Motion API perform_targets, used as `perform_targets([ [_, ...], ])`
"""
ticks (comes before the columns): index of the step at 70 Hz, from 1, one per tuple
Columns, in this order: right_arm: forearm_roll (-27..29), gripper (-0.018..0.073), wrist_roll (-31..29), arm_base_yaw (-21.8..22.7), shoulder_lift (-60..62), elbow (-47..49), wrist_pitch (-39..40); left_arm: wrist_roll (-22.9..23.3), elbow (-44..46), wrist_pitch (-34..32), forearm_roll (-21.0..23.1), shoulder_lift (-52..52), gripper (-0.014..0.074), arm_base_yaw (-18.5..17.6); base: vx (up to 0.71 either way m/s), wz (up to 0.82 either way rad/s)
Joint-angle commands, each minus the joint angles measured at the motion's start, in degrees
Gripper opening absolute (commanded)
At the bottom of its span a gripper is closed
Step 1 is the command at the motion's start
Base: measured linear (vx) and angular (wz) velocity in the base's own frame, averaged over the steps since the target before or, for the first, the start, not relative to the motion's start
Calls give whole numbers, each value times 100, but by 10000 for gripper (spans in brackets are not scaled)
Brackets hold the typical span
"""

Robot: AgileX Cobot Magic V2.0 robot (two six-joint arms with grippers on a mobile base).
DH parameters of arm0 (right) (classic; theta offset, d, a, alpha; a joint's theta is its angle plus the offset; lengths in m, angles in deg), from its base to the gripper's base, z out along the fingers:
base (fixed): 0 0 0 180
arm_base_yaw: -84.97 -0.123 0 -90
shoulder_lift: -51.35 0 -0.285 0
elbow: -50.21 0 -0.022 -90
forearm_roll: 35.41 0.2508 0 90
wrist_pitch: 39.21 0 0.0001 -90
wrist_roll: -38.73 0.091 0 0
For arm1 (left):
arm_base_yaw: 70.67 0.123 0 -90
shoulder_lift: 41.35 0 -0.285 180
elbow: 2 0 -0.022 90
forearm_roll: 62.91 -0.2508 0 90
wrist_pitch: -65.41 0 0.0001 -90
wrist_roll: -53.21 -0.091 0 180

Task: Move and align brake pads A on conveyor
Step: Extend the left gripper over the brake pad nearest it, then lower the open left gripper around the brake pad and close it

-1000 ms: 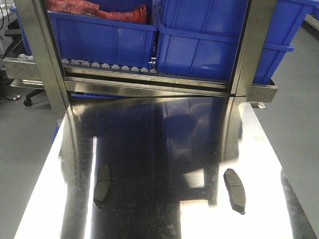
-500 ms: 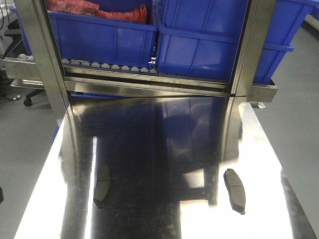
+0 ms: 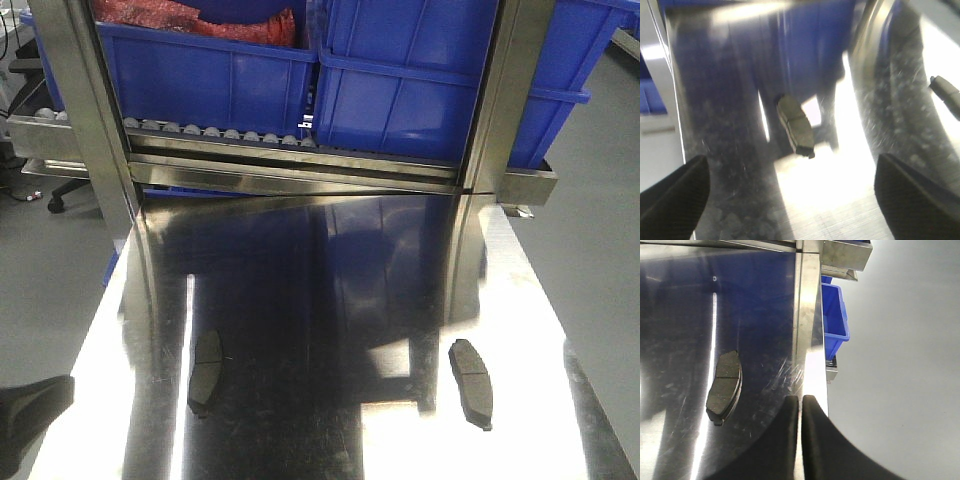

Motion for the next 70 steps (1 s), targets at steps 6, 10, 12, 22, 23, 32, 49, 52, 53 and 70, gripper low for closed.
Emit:
perform_targets([
  [6,-61,-1,-17,26,-43,153,387,-17,584,-308,153,1339,618,-62,0,0],
  [10,-61,-1,-17,26,-43,153,387,-17,776,-321,147,1870,618,-145,0,0],
  [12,-61,-1,-17,26,-43,153,387,-11,872,-330,147,2089,618,-197,0,0],
  [22,-61,-1,-17,26,-43,153,387,85,1486,-243,142,3160,615,-546,0,0],
  [23,-61,-1,-17,26,-43,153,387,108,1554,-231,133,3259,615,-581,0,0],
  [32,-61,-1,-17,26,-43,153,387,538,2214,-107,-217,4150,610,-916,0,0],
  [49,-61,-1,-17,26,-43,153,387,2191,3637,968,-1441,5587,606,-1338,0,0],
  [52,-61,-1,-17,26,-43,153,387,2311,3820,1124,-1453,5763,606,-1364,0,0],
  [53,-61,-1,-17,26,-43,153,387,2343,3891,1191,-1444,5835,605,-1364,0,0],
  [70,-61,-1,-17,26,-43,153,387,2675,4723,1981,-1545,6744,596,-1358,0,0],
])
